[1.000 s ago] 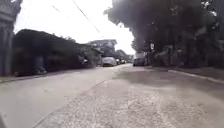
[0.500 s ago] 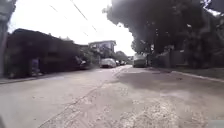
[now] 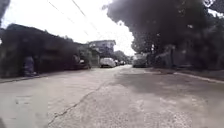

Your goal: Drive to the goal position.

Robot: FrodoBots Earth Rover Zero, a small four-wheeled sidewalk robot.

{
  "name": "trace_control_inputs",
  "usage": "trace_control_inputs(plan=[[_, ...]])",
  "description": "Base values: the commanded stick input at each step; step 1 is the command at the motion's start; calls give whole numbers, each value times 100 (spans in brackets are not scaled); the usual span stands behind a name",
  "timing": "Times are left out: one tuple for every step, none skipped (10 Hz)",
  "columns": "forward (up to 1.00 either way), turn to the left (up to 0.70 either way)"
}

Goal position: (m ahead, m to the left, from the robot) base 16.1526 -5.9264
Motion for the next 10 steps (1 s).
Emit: trace_control_inputs(plan=[[0, 0], [0, 0], [0, 0], [0, 0], [0, 0], [0, 0], [0, 0], [0, 0], [0, 0], [38, 0]])
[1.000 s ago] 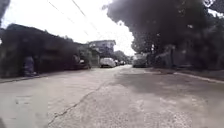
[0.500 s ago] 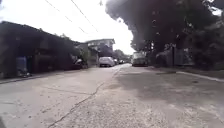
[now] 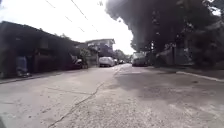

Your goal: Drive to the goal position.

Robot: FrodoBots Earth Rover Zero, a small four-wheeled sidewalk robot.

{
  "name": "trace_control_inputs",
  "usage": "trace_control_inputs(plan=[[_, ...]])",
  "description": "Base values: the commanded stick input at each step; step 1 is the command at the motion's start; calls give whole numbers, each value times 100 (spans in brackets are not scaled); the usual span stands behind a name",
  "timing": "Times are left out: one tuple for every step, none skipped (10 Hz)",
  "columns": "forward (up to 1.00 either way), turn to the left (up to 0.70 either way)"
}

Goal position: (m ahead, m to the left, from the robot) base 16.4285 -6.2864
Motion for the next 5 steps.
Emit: trace_control_inputs(plan=[[70, 0], [70, 0], [70, 5], [70, 17], [70, 0]])
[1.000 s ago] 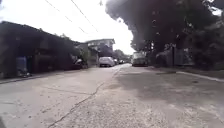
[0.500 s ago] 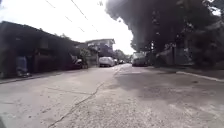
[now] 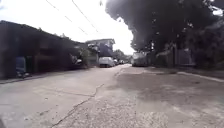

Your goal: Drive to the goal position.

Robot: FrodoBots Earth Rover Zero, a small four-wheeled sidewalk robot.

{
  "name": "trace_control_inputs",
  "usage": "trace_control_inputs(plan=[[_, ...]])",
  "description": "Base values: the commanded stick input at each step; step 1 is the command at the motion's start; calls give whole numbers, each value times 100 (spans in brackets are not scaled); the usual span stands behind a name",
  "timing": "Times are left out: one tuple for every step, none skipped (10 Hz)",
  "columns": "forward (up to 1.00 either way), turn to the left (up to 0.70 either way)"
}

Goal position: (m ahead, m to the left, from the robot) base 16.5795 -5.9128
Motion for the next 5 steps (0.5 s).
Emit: trace_control_inputs(plan=[[70, 0], [70, 0], [70, 0], [70, 0], [70, 0]])
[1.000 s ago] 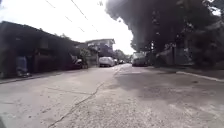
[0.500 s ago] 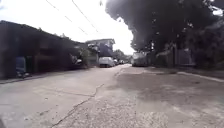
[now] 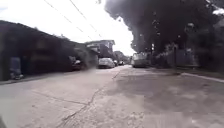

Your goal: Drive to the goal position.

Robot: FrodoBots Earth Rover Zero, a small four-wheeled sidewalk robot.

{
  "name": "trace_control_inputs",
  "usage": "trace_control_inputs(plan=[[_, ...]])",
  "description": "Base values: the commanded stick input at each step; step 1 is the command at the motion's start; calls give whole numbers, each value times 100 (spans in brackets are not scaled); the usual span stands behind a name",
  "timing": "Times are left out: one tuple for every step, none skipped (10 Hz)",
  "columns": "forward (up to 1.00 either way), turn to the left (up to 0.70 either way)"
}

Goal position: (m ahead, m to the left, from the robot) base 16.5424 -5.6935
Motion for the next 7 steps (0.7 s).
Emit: trace_control_inputs(plan=[[70, 0], [70, 0], [70, 0], [70, 0], [70, 0], [70, 0], [70, 0]])
